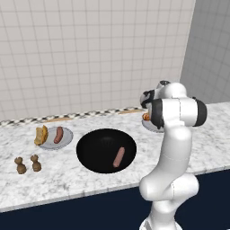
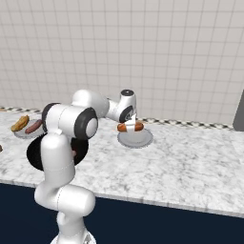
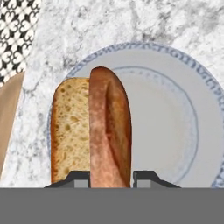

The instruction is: Place one bun and one sausage from the bowl on each plate.

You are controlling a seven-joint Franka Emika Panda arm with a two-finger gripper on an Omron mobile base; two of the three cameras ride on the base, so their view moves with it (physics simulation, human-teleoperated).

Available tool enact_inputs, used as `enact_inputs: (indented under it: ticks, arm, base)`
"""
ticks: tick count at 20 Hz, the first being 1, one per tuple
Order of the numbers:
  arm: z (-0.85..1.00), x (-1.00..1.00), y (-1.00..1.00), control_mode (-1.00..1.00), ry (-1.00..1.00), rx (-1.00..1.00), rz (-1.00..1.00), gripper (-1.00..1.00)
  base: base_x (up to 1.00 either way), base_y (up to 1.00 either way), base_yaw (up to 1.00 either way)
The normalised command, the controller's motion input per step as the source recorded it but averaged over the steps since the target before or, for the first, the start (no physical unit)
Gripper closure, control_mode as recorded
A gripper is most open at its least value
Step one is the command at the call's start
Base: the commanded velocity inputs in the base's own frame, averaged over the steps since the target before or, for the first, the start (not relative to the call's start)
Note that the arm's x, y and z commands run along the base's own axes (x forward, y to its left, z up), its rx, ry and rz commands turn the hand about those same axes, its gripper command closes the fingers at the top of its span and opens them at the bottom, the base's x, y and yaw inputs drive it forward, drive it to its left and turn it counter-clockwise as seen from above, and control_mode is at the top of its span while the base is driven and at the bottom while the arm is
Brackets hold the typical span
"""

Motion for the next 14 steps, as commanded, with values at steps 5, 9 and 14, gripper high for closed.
enact_inputs:
  ticks: [5,9,14]
  arm:
    - [-0.11,0.03,0.0,-1.0,0.0,0.0,0.0,1.0]
    - [-0.06,0.0,-0.02,-1.0,0.0,0.0,0.0,1.0]
    - [-0.06,0.0,-0.06,-1.0,0.0,0.0,0.0,1.0]
  base:
    - [0.0,0.0,0.0]
    - [0.0,0.0,0.0]
    - [0.0,0.0,0.0]
